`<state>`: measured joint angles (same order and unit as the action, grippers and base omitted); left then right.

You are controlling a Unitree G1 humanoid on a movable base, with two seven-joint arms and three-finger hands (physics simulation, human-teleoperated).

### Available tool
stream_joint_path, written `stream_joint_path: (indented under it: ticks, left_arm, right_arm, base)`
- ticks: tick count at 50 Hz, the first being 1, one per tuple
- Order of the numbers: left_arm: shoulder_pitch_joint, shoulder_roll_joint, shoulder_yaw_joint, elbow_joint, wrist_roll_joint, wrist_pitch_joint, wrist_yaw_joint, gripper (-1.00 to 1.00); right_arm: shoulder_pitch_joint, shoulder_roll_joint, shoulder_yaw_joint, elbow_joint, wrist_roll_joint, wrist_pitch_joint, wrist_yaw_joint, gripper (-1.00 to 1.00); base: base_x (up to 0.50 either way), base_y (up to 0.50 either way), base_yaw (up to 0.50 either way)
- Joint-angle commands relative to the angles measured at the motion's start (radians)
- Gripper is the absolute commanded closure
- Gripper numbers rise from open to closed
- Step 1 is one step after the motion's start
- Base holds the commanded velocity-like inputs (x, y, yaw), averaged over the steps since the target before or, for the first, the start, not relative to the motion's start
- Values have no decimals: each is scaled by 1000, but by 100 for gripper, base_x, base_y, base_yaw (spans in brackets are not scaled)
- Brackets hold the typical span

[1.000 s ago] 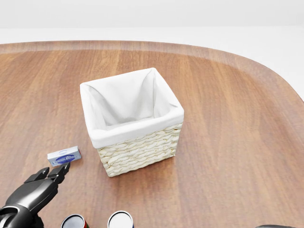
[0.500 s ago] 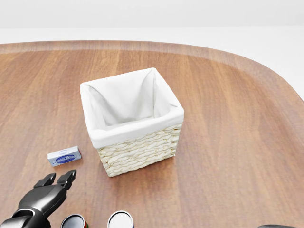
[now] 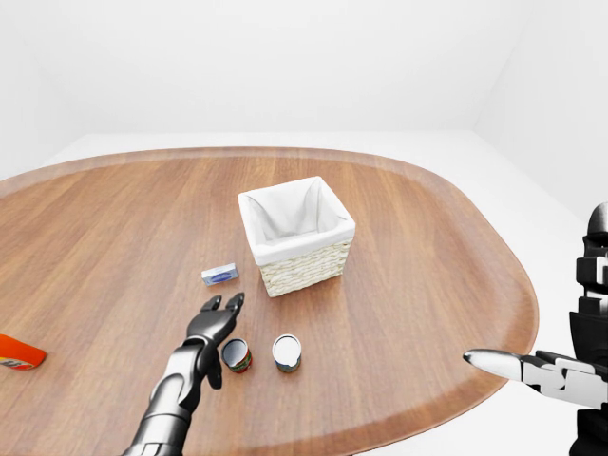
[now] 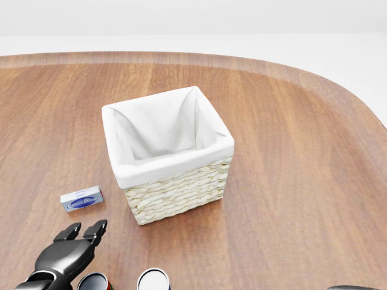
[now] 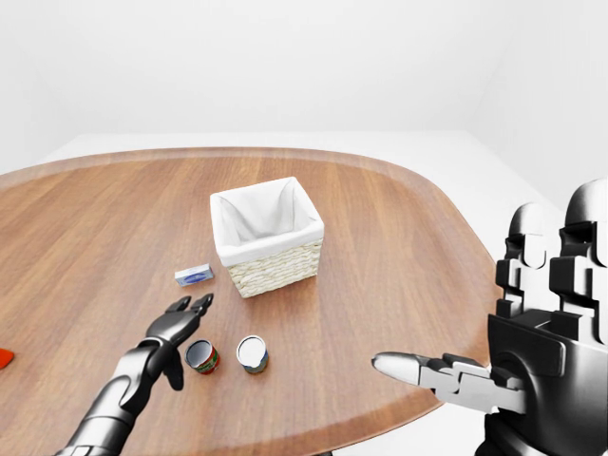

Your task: Pick up the tomato sauce, and put it in the basket.

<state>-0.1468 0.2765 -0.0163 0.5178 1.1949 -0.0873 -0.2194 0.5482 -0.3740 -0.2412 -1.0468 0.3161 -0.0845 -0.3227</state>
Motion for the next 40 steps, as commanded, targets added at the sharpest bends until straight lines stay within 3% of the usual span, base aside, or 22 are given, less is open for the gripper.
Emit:
stream_joint_path:
  ticks: [1,40]
  left_arm:
    - [17,-13,-10,-20,17,0,1,-100]
    - [65,-49,-53,-61,78,0,42,-100]
  right_arm:
    - [-1,0,0,0,0,-1,0,-100]
    - [5,-3,-13,0,12,-3,0,-100]
  base:
    - [0,0,0]
    - [0,0,0]
